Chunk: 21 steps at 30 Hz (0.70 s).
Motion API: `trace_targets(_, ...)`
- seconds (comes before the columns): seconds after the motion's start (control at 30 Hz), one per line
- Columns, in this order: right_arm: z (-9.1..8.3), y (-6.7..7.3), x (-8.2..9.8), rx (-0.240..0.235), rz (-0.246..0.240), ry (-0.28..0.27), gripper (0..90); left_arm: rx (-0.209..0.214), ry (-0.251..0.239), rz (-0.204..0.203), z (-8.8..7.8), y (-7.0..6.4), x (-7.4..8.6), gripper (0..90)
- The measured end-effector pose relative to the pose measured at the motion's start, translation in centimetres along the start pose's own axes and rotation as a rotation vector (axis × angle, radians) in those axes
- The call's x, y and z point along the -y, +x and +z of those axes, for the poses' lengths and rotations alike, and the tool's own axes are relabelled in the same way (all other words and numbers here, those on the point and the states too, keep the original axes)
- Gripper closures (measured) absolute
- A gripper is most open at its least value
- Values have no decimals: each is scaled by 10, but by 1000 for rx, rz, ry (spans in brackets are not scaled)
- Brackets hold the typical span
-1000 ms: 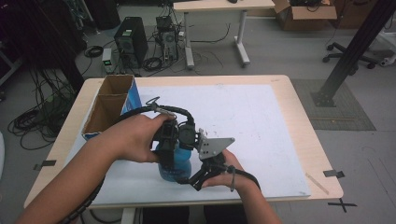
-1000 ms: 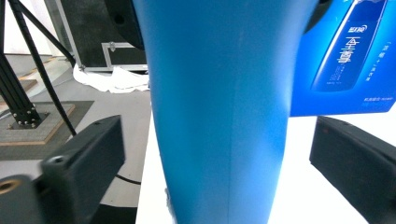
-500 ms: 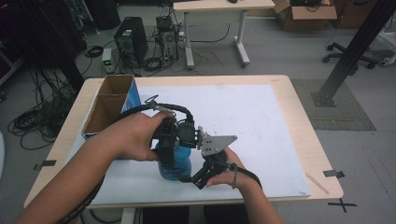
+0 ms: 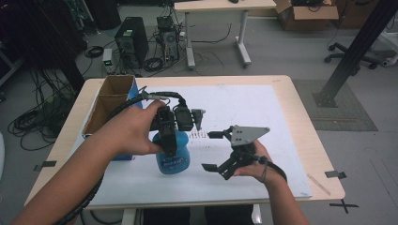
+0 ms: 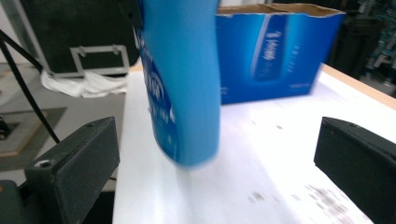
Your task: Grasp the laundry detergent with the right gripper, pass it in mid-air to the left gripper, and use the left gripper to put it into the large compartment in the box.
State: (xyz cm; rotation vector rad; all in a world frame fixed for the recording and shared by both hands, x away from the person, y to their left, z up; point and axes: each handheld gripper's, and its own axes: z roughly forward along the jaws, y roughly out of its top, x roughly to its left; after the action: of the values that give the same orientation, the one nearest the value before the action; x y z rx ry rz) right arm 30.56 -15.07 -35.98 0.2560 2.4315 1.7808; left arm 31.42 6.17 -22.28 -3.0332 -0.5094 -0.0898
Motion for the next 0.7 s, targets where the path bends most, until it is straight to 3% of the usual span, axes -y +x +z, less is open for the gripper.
trace_targets(0.17, -31, -9, -6, 48, -19, 99, 1, 21, -18, -109, -13, 12, 2, 388)
trace_targets(0.37, -60, -21, -10, 66, -23, 218, 5, 22, -18, -194, -28, 20, 4, 388)
trace_targets(0.7, -82, -36, -22, 92, -50, 390, 13, 23, -2, -350, -60, 40, 15, 388)
